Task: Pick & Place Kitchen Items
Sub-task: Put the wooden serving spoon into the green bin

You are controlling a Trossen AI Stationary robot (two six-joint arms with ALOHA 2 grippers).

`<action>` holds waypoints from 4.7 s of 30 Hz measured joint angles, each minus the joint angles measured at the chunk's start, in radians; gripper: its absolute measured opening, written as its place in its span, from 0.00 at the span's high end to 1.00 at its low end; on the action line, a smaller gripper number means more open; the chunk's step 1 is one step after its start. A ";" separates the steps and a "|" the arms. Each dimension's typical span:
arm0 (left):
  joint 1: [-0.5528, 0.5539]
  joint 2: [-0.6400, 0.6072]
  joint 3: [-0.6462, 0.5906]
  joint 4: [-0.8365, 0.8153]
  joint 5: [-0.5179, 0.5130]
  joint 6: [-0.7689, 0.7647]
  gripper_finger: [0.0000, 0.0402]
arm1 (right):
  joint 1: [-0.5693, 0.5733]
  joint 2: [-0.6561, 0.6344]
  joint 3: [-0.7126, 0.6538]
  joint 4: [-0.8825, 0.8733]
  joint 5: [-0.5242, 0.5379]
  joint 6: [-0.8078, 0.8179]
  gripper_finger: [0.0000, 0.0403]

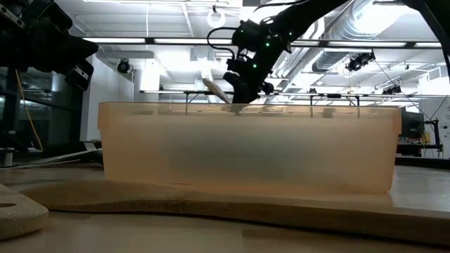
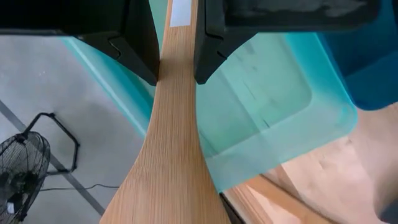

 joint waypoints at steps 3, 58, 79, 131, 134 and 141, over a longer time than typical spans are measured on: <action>0.000 0.000 0.000 0.000 0.000 0.000 1.00 | -0.007 0.001 0.000 -0.010 -0.008 -0.004 0.83; 0.000 0.000 0.000 0.000 0.000 0.000 1.00 | 0.245 -0.141 0.003 -0.233 -0.264 -0.006 0.43; 0.000 0.000 0.000 0.000 0.000 0.000 1.00 | 0.778 -0.167 0.003 -0.399 -0.133 0.210 0.33; 0.000 0.000 0.000 0.000 0.000 0.000 1.00 | 1.206 0.225 0.006 -0.319 -0.156 1.020 0.35; 0.000 0.000 0.000 0.000 0.000 0.000 1.00 | 1.210 0.227 0.005 -0.333 -0.110 1.019 0.41; 0.000 0.000 0.000 0.000 0.000 0.000 1.00 | 1.211 0.252 0.006 -0.354 -0.108 0.974 0.63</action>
